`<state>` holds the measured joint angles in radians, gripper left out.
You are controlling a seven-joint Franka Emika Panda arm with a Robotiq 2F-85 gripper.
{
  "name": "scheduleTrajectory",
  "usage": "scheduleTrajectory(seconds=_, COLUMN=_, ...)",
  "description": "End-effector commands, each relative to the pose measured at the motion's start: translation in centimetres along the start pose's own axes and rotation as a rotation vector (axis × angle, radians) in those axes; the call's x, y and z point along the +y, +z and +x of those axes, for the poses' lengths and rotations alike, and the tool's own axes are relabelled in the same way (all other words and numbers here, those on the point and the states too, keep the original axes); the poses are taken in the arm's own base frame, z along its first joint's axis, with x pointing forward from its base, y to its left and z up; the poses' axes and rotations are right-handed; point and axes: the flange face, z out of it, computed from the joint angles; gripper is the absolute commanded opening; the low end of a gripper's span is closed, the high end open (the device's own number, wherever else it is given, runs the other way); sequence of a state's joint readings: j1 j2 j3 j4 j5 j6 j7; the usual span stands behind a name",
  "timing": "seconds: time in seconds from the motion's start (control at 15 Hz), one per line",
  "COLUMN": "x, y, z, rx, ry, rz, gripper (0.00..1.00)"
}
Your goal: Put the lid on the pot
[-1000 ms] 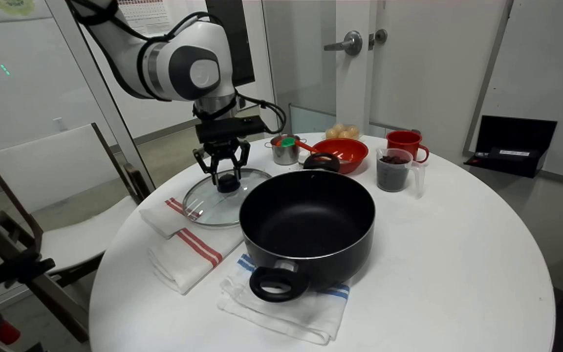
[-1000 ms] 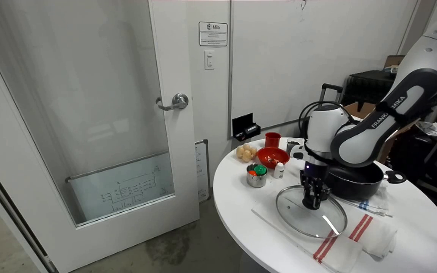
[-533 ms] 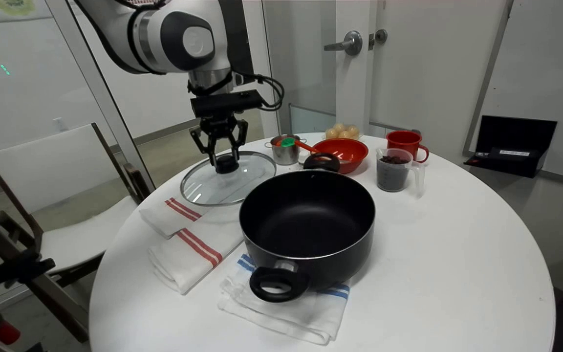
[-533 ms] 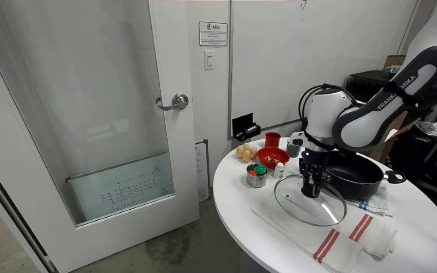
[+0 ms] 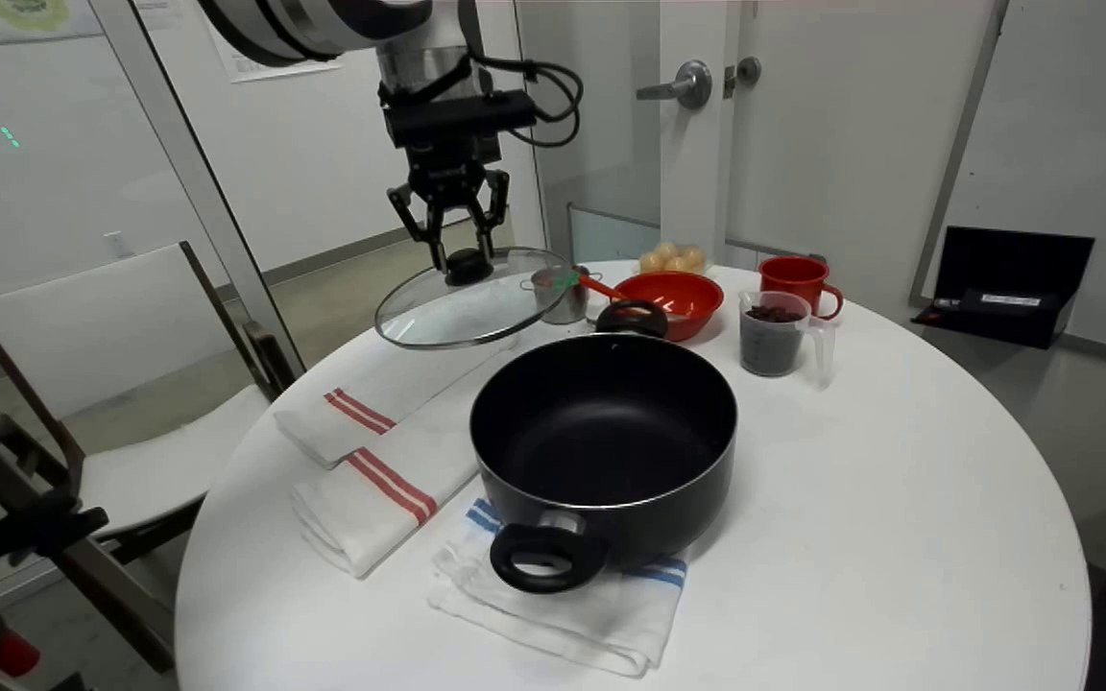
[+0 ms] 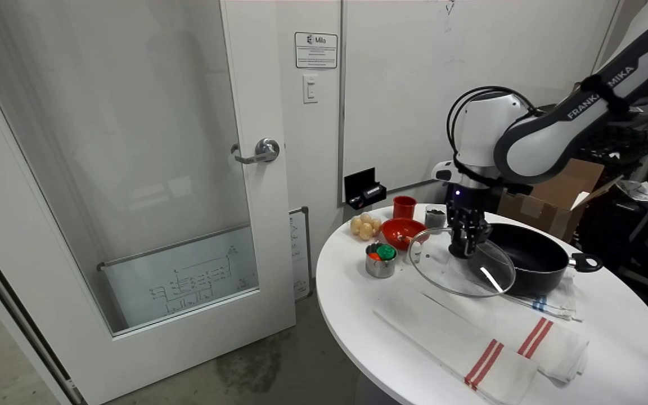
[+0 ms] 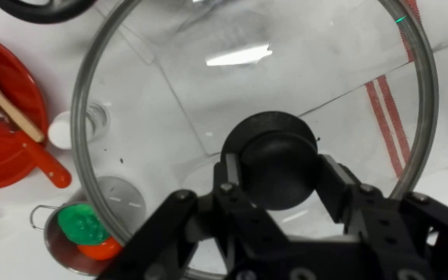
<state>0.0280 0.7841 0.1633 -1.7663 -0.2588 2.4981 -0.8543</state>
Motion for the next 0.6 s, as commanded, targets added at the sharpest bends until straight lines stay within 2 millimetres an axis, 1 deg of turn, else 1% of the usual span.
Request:
scheduleTrajectory(seconds=0.0, x=1.9, y=-3.1, z=-2.0, rx=-0.024, ry=0.083, rz=-0.022, gripper=0.25)
scheduleTrajectory(seconds=0.13, x=3.5, y=-3.5, z=-3.8, rx=-0.033, ry=0.153, rz=-0.027, gripper=0.25)
scheduleTrajectory(seconds=0.33, x=6.0, y=-3.9, z=-7.3, rx=-0.033, ry=0.284, rz=-0.028, gripper=0.25)
scheduleTrajectory(seconds=0.53, x=7.5, y=-4.2, z=-10.5, rx=-0.021, ry=0.395, rz=-0.023, gripper=0.25)
